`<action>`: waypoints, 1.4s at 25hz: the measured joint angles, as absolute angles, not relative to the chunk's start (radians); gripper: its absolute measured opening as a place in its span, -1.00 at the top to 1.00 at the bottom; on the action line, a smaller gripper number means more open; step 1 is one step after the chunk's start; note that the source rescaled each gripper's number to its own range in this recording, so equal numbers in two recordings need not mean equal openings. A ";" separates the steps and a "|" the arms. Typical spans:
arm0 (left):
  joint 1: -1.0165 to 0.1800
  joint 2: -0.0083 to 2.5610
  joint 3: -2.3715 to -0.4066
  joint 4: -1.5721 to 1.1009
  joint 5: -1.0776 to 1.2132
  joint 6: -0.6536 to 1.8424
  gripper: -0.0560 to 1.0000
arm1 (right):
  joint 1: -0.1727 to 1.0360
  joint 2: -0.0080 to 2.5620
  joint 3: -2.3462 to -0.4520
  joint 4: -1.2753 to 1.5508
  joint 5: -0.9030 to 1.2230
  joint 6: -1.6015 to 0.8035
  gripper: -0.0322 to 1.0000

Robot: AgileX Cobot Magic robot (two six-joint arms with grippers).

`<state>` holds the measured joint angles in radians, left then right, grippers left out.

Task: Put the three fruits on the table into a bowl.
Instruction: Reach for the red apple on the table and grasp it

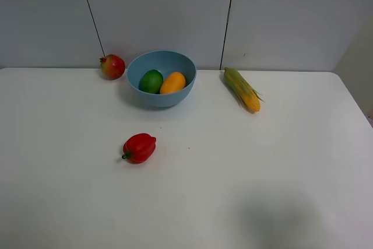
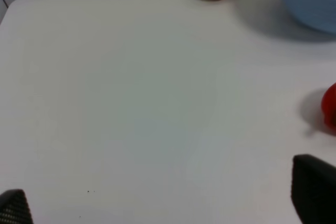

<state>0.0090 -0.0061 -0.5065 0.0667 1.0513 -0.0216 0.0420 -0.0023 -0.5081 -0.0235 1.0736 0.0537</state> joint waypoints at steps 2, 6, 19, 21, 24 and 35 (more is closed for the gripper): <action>0.009 -0.006 -0.506 0.067 1.051 -0.022 -1.00 | 0.042 -0.002 -0.508 -0.023 1.074 0.052 -0.82; 0.009 -0.006 -0.506 0.067 1.051 -0.022 -1.00 | 0.042 -0.002 -0.508 -0.023 1.074 0.053 -0.79; 0.009 -0.006 -0.506 0.067 1.051 -0.022 -1.00 | 0.042 -0.002 -0.508 -0.053 1.074 0.104 -0.99; 0.009 -0.006 -0.506 0.067 1.051 -0.022 -1.00 | 0.042 -0.002 -0.508 -0.053 1.074 0.107 -0.99; 0.009 -0.006 -0.506 0.067 1.051 -0.022 -1.00 | 0.042 -0.002 -0.508 -0.053 1.074 0.107 -1.00; 0.009 -0.006 -0.506 0.067 1.051 -0.022 -1.00 | 0.042 -0.002 -0.508 -0.053 1.074 0.107 -1.00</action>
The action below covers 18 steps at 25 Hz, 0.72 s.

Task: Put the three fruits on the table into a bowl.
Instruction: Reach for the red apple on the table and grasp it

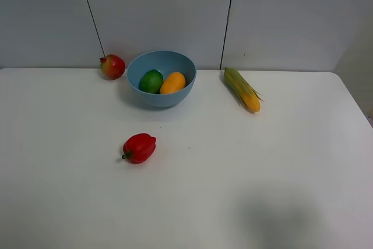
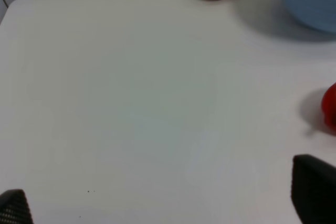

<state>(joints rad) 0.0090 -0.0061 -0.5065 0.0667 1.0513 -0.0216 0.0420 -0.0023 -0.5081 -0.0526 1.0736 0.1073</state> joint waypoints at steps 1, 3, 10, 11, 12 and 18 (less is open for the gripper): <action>0.009 -0.006 -0.506 0.067 1.051 -0.022 -1.00 | 0.042 -0.002 -0.508 -0.053 1.074 0.107 -1.00; 0.009 -0.006 -0.506 0.067 1.051 -0.022 -1.00 | 0.042 -0.002 -0.508 -0.053 1.074 0.107 -1.00; 0.009 -0.006 -0.506 0.067 1.051 -0.022 -1.00 | 0.042 -0.002 -0.508 -0.053 1.074 0.107 -1.00; 0.009 -0.006 -0.506 0.067 1.051 -0.022 -1.00 | 0.042 -0.002 -0.508 -0.053 1.074 0.107 -1.00; 0.009 -0.006 -0.506 0.067 1.051 -0.022 -1.00 | 0.042 -0.002 -0.508 -0.053 1.074 0.107 -1.00; 0.009 -0.006 -0.506 0.067 1.051 -0.022 -1.00 | 0.042 -0.002 -0.508 -0.053 1.074 0.107 -1.00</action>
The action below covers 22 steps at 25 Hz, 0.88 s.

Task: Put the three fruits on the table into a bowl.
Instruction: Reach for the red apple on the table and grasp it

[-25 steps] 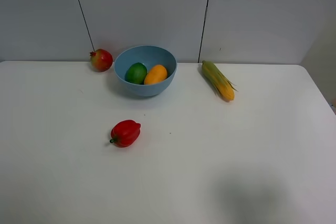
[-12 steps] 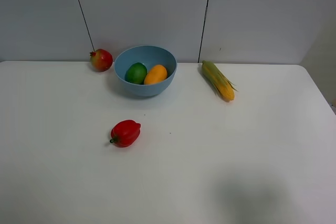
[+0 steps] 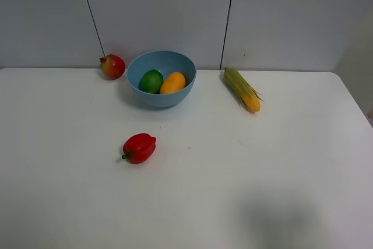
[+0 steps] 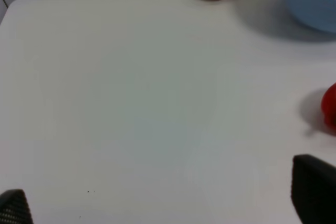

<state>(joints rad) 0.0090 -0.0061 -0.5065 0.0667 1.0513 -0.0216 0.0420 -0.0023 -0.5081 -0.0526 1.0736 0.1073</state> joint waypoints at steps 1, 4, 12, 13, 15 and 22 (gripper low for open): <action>0.009 -0.003 -0.506 0.067 1.050 -0.022 -1.00 | 0.042 -0.002 -0.508 -0.053 1.074 0.107 -1.00; 0.009 0.078 -0.524 0.067 1.017 -0.022 -1.00 | 0.042 -0.002 -0.508 -0.053 1.074 0.107 -1.00; 0.009 0.647 -0.672 0.063 0.512 -0.022 -1.00 | 0.042 -0.002 -0.508 -0.053 1.074 0.107 -1.00; 0.009 0.720 -0.712 0.056 0.456 -0.022 -1.00 | 0.042 -0.002 -0.508 -0.053 1.074 0.107 -1.00; 0.009 0.893 -0.804 0.024 0.388 -0.023 -1.00 | 0.042 -0.002 -0.508 -0.053 1.074 0.107 -1.00; 0.006 1.378 -1.090 -0.015 0.328 -0.023 -1.00 | 0.042 -0.002 -0.508 -0.053 1.074 0.107 -1.00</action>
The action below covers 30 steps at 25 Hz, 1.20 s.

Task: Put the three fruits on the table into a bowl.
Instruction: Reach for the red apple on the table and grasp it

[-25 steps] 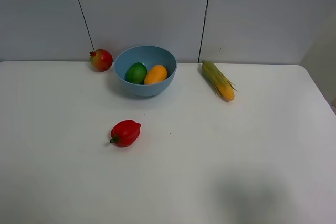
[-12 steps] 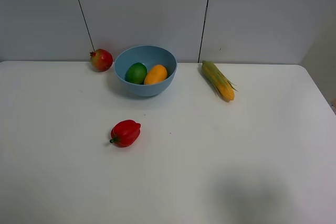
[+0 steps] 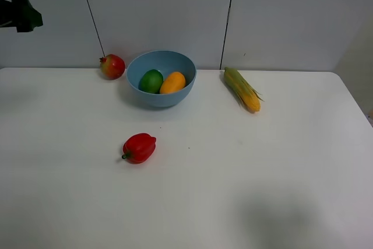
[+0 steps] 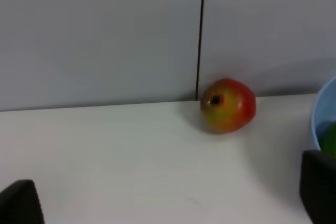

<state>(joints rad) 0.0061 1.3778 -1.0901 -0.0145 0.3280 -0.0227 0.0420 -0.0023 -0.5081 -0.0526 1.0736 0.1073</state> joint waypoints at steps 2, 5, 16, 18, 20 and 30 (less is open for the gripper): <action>-0.009 1.476 -1.151 -0.025 0.318 -0.023 -1.00 | 0.042 -0.002 -0.508 -0.053 1.074 0.107 -1.00; -0.040 1.618 -1.233 -0.031 0.317 -0.014 -1.00 | 0.042 -0.002 -0.508 -0.053 1.074 0.107 -1.00; -0.083 1.969 -1.454 -0.040 0.317 0.023 -1.00 | 0.042 -0.002 -0.508 -0.053 1.074 0.107 -1.00; -0.083 2.011 -1.480 -0.062 0.317 0.055 -1.00 | 0.042 -0.002 -0.508 -0.053 1.074 0.107 -1.00; -0.083 2.045 -1.510 -0.087 0.311 0.093 -1.00 | 0.042 -0.002 -0.508 -0.053 1.074 0.107 -1.00; -0.083 2.209 -1.671 -0.192 0.285 0.195 -1.00 | 0.042 -0.002 -0.508 -0.053 1.074 0.107 -1.00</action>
<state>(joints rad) -0.0826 2.2095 -1.6709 -0.1917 0.2846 0.1954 0.0420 -0.0023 -0.5081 -0.0533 1.0736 0.1073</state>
